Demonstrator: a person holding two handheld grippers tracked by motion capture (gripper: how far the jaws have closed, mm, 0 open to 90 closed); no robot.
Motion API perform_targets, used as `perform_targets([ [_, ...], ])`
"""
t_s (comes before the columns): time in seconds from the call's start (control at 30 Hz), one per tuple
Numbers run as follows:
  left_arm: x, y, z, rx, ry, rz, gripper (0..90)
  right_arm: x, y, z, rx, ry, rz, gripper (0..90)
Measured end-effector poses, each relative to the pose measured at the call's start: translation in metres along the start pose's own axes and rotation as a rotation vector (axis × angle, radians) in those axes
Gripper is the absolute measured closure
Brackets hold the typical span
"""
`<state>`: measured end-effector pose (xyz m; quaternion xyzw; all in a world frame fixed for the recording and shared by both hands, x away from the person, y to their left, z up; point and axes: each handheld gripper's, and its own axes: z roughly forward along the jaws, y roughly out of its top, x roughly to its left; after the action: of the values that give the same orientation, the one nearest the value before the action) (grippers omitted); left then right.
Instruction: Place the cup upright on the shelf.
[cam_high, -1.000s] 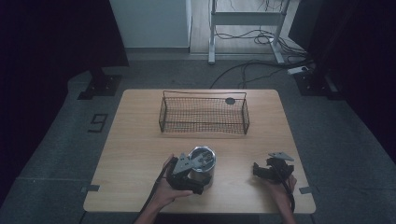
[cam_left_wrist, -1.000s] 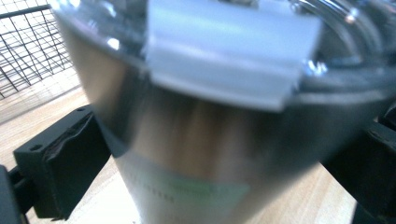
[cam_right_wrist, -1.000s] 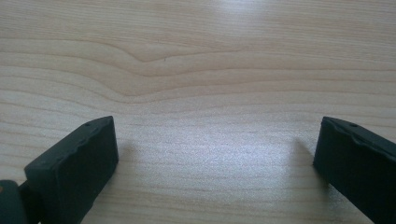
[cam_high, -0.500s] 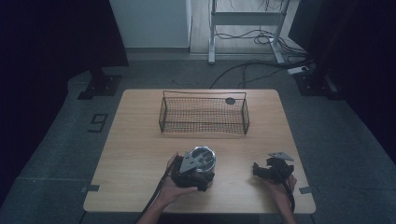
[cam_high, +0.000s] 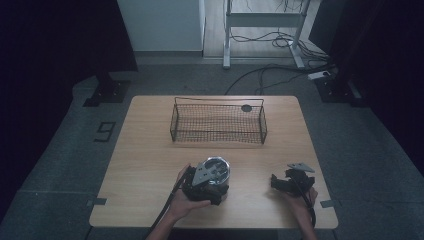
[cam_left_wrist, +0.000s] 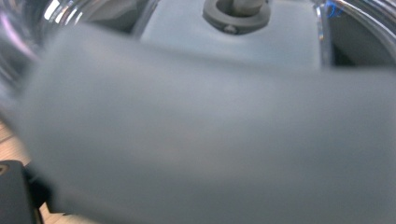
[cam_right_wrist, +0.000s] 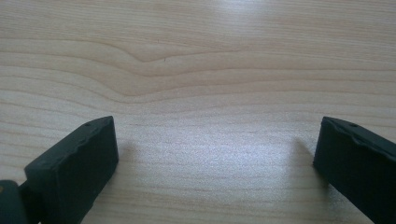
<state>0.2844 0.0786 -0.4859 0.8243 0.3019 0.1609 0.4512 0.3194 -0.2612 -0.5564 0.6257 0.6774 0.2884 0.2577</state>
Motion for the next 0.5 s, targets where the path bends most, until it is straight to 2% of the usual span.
perform_targets([
  [0.1, 0.001, 0.0, -0.001, -0.005, 0.008, 0.004, 3.9, 0.0, 0.0, 0.0, 0.0, 0.0, -0.001, 0.0],
  [0.5, 0.012, 0.005, -0.014, -0.039, 0.041, -0.022, 4.0, -0.003, 0.0, 0.0, -0.002, 0.004, -0.005, 0.1],
])
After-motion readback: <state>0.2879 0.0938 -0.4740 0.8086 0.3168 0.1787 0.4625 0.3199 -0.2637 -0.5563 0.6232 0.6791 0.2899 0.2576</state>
